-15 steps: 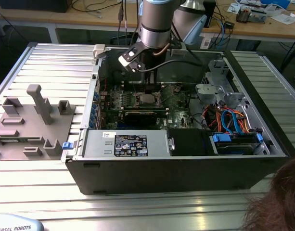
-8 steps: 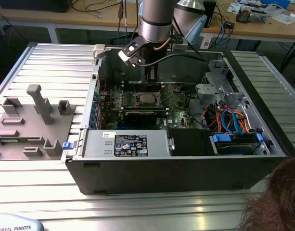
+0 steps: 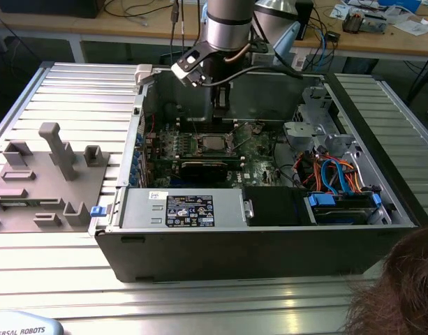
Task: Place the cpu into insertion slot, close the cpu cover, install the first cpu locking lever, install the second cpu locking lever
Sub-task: 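Place the cpu into insertion slot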
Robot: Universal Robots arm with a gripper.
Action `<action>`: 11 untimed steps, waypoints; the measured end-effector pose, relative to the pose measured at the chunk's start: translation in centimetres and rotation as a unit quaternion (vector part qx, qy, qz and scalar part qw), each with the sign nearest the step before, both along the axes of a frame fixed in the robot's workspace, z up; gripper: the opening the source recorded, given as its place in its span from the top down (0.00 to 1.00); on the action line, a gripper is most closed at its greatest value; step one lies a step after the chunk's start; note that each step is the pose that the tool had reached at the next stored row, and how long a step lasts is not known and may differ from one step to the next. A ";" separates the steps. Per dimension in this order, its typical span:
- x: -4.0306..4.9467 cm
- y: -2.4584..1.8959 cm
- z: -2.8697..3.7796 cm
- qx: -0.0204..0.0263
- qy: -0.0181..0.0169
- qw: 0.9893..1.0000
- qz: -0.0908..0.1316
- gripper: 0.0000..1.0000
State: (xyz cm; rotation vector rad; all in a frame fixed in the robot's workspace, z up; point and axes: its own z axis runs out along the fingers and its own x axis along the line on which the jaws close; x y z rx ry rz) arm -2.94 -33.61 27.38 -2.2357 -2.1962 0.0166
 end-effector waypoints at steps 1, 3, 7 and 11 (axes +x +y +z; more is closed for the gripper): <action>0.00 0.00 0.25 0.000 0.000 1.000 0.000 0.89; 0.00 0.00 0.70 0.000 0.000 1.000 0.000 0.89; 0.00 0.00 1.51 0.000 0.000 1.000 0.000 0.89; 0.00 0.00 2.71 0.000 0.000 1.000 0.000 0.89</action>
